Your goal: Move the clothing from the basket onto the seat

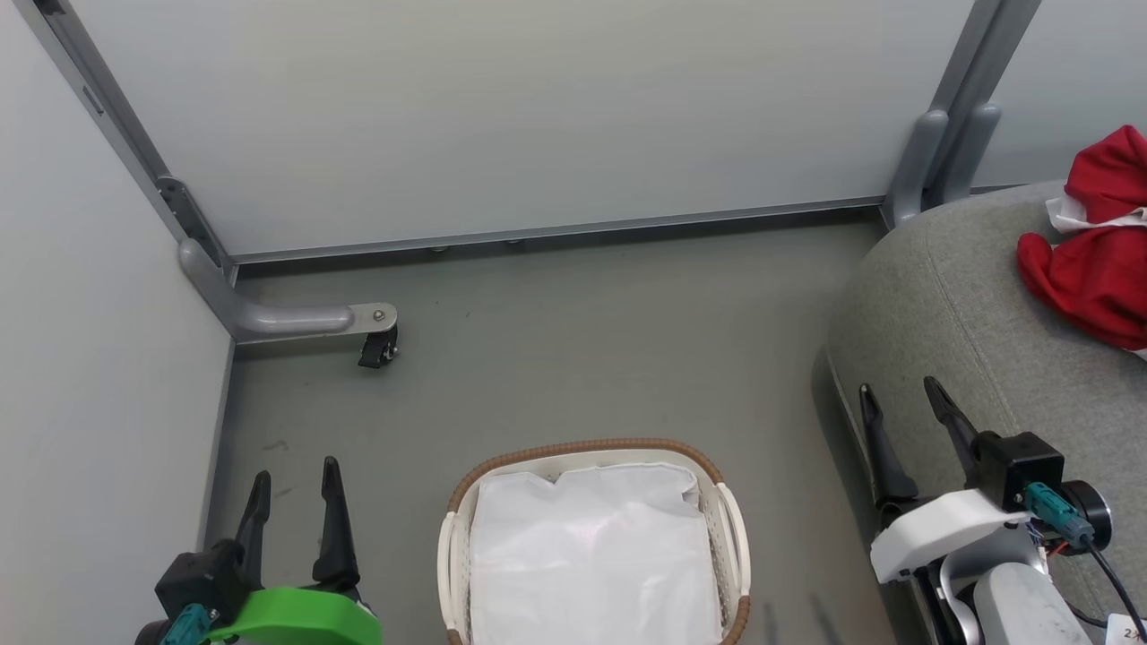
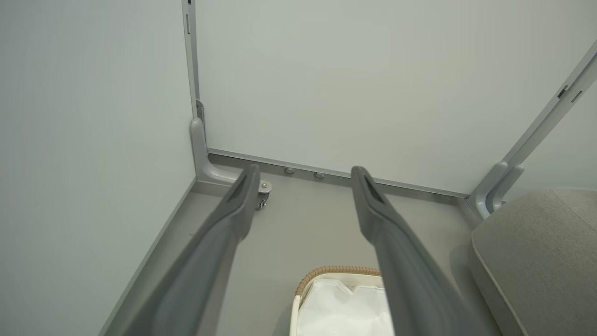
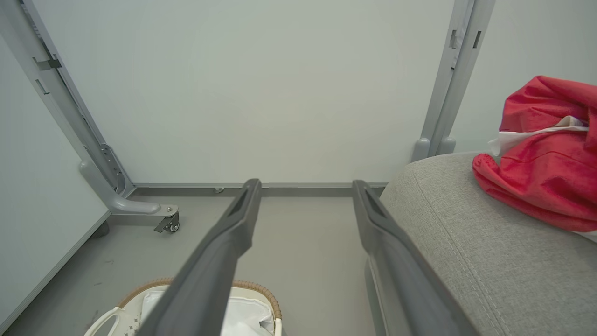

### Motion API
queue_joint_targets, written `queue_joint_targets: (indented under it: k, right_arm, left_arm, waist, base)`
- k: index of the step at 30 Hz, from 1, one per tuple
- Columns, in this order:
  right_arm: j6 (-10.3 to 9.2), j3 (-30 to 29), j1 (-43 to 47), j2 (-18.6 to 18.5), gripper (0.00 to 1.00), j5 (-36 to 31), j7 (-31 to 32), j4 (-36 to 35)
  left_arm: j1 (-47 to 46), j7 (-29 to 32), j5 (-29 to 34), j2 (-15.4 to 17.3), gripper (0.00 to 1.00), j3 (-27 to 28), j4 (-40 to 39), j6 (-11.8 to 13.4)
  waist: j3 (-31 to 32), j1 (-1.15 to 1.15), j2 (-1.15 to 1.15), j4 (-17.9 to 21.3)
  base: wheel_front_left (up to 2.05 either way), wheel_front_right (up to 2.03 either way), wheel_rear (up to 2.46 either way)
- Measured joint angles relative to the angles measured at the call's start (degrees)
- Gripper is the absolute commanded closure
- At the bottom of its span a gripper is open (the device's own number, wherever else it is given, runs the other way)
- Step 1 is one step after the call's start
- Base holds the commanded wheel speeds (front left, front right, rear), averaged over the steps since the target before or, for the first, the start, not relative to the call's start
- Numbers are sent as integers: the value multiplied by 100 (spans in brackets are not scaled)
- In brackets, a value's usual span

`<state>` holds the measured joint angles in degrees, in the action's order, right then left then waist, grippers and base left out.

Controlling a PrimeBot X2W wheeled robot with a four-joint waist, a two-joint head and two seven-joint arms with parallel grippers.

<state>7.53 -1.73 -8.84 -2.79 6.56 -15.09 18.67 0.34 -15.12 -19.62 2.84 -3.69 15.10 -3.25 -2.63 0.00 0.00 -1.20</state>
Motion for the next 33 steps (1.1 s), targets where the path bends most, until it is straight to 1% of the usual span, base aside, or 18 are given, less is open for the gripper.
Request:
queue_joint_targets:
  k: [11, 12, 16, 18, 33]
  right_arm:
    - [0, 11, 7, 0, 0, 0, 0, 22]
    - [0, 10, 9, 2, 100, 0, 1, 32]
    - [0, 16, 75, 49, 100, 3, 12, 226]
    - [0, 0, 114, 63, 100, 131, 81, 285]
    - [0, -86, 119, 59, 100, 1788, 479, 151]
  left_arm:
    - [-1, 0, -3, -1, 0, -32, 85, -5]
    - [1, 0, -22, -2, 100, -32, 93, -11]
    - [29, 2, -51, -20, 100, -33, 290, -11]
    - [30, 52, -171, -24, 100, -22, 334, -11]
    - [15, 466, -1568, -24, 100, 174, 269, -80]
  waist:
    - [18, 0, 0, -10]
    - [21, 0, 0, -17]
    - [22, 0, 0, -18]
    - [25, 0, 0, -16]
    - [52, 0, 0, 1]
  base:
    - [0, 0, 0]
    - [0, 0, 0]
    - [0, 0, 0]
    - [0, 0, 0]
    - [0, 0, 0]
